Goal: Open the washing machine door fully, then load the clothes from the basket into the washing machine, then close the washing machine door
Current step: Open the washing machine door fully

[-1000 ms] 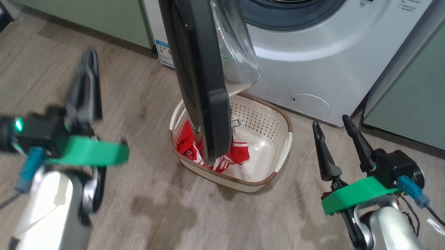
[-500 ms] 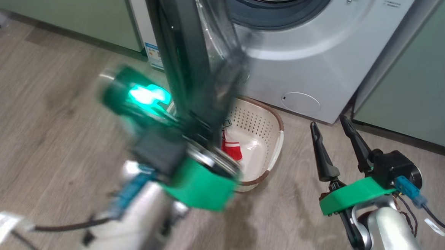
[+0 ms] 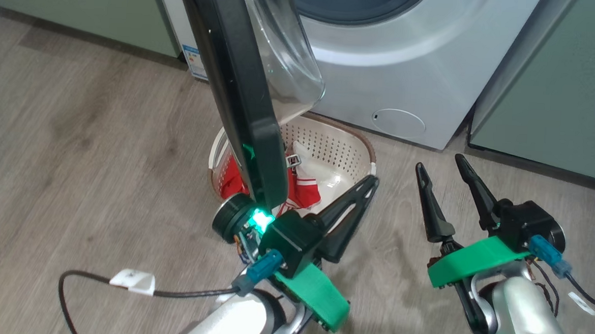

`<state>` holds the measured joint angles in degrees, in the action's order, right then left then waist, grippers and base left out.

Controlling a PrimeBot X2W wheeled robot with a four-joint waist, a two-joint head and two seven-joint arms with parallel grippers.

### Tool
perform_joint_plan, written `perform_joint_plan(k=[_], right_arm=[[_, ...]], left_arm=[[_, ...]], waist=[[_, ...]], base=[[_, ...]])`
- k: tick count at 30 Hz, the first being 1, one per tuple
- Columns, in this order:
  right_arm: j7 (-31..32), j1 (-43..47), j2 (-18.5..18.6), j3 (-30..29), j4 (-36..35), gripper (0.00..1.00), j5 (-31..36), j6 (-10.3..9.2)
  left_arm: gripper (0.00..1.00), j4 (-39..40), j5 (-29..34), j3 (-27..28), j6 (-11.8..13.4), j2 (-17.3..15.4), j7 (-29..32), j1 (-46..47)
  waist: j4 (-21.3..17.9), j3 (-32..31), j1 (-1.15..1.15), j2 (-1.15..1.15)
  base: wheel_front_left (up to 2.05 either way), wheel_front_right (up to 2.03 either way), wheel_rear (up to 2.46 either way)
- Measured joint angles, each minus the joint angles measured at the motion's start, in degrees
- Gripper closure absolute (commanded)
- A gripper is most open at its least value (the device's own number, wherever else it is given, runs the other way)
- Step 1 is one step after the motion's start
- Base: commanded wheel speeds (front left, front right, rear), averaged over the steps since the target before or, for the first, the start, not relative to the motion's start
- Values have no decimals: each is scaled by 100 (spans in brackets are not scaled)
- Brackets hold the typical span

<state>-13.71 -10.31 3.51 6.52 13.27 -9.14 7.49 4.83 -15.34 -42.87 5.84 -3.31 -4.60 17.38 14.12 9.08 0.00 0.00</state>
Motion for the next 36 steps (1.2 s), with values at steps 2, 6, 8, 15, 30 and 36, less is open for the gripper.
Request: perform_joint_plan(k=[2,6,8,15,30,36], right_arm=[[-1,-1,0,-12,0,0,0,0],[-1,-23,0,-12,5,0,0,0],[-1,-74,0,-10,9,0,0,0],[-1,-125,0,-3,30,0,1,0],[0,-125,0,-30,57,0,9,0],[1,-121,0,-37,64,0,9,0]], left_arm=[[100,-116,-40,4,42,-16,0,-40],[100,-355,-62,51,99,-64,-1,-75],[100,-449,-92,98,130,-76,-8,-75],[100,-713,-196,391,268,-123,-65,-74],[100,-838,-365,702,444,-279,-204,-83],[100,-738,-494,764,497,-304,-212,-232]], waist=[[16,37,0,0],[42,97,0,0],[48,114,0,0],[31,127,0,0],[96,118,0,0],[184,65,0,0]], base=[[0,0,0],[0,0,0],[0,0,0],[0,0,0],[0,0,0],[0,0,0]])
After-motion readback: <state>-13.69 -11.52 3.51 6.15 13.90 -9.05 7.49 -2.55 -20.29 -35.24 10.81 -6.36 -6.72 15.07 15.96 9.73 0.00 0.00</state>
